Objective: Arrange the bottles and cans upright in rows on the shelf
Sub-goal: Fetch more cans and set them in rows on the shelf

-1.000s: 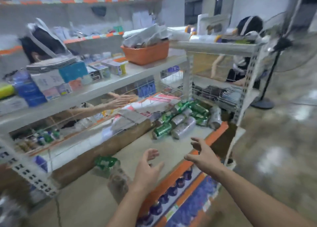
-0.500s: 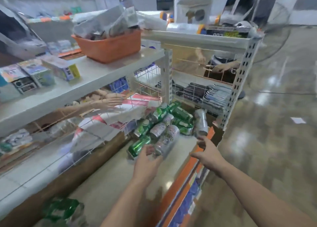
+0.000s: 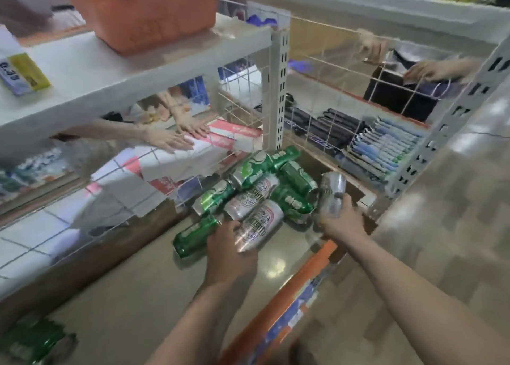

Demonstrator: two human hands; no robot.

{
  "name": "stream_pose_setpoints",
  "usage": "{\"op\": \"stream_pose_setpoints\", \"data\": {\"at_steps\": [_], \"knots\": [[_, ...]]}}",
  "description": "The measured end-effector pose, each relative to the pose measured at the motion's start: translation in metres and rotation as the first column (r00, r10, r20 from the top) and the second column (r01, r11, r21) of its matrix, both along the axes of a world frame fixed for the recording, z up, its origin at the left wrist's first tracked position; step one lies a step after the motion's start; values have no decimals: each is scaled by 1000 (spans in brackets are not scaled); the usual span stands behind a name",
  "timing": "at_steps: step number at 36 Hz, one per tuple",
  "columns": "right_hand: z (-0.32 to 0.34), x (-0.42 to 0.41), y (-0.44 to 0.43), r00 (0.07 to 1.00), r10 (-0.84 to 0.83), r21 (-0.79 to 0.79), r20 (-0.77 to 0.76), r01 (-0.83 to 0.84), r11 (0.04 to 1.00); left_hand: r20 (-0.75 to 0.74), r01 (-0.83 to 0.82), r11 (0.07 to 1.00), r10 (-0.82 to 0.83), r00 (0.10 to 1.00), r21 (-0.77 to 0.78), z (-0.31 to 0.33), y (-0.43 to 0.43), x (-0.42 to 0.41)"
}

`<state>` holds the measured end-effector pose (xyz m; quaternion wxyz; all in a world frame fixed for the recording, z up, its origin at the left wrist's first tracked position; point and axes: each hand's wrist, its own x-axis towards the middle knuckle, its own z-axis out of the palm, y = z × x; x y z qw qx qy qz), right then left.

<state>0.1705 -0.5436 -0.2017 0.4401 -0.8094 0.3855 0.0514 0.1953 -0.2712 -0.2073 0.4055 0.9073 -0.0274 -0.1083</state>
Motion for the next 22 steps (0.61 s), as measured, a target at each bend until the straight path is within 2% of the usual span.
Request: {"op": "stream_pose_setpoints", "data": {"at_steps": [4,9,12,17,22], "knots": [[23,1,7,990,117,-35,-83,-121,992,-54,5,992,2,999,126,-16,-8,9],[26,5,-2,980,183,-57,-79,-188,980,-122,33,989,-15,992,146,-7,-12,16],[39,7,-2,976,199,-74,-92,-206,976,-141,48,995,-35,989,91,18,-13,16],[53,8,-10,973,217,-170,-83,-228,959,-88,34,993,-23,996,117,65,-17,18],[72,5,-8,984,179,-201,-1,-175,964,64,11,1000,-11,998,6,89,-24,22]]}}
